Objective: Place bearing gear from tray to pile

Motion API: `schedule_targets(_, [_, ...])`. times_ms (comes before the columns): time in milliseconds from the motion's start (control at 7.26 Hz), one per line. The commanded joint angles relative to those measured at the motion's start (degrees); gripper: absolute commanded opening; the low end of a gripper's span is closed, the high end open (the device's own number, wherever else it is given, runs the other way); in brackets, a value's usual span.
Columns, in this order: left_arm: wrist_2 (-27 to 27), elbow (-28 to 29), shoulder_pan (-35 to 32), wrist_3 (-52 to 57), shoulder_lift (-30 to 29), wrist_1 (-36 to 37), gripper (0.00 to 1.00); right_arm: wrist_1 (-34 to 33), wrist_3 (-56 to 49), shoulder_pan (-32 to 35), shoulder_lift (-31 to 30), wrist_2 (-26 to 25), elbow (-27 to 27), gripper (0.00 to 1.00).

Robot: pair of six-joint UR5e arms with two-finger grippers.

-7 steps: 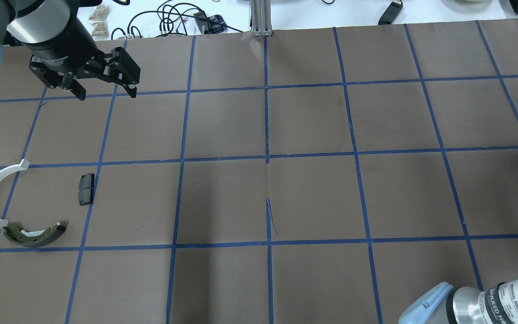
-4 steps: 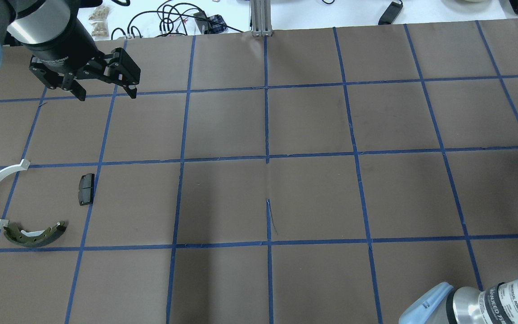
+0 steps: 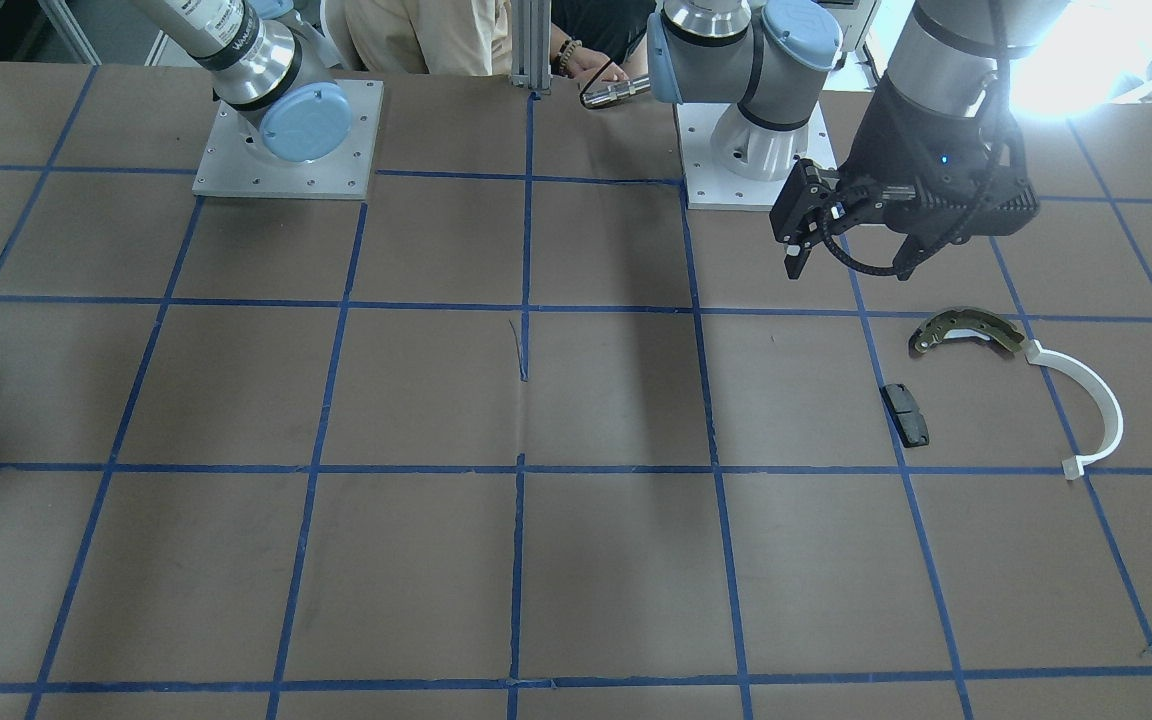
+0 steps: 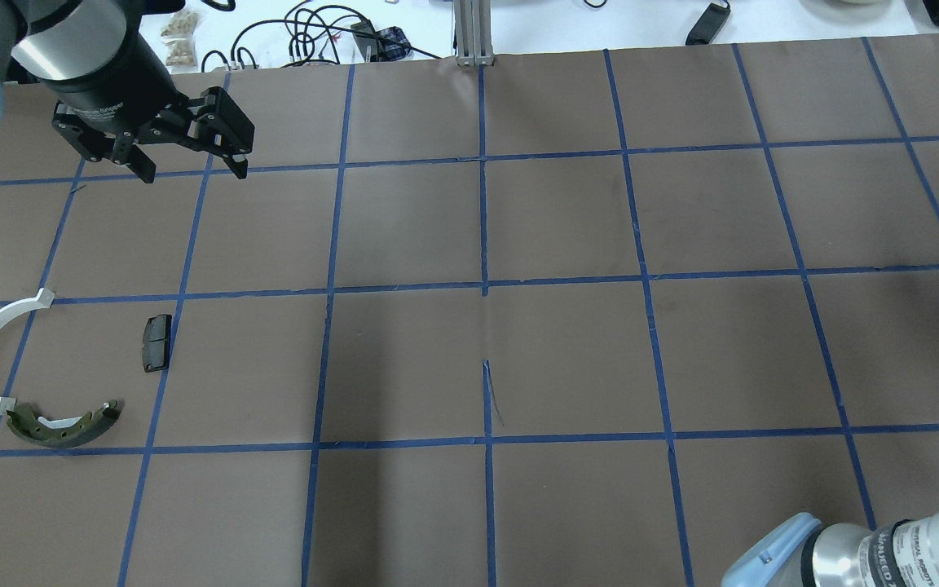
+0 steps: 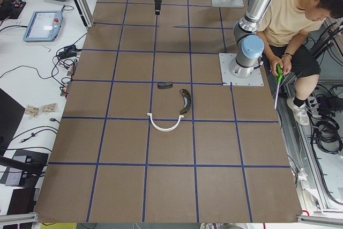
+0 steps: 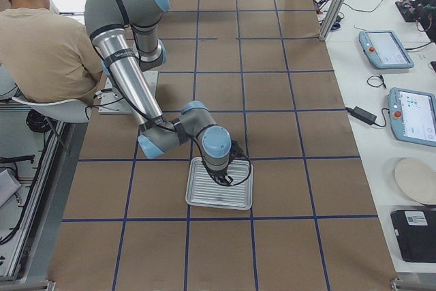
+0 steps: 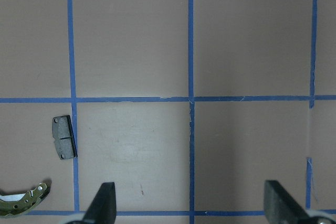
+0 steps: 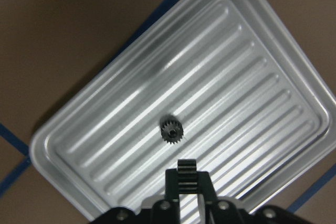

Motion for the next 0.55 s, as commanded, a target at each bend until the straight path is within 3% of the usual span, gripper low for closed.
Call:
schedule_targets(0, [0.0, 0.0, 0.0, 0.0, 0.0, 0.1, 1.0, 14.7, 17.7, 5.6, -11.2, 1.4, 0.2, 0.0])
schedule_targets(138, [0.0, 0.0, 0.0, 0.0, 0.0, 0.1, 1.0, 21.8, 27.3, 9.4, -16.6, 1.3, 0.1, 0.0])
schedule_targets(413, [0.0, 0.1, 0.0, 0.0, 0.0, 0.1, 1.0, 28.9, 46.5, 20.9, -23.4, 1.3, 0.1, 0.0])
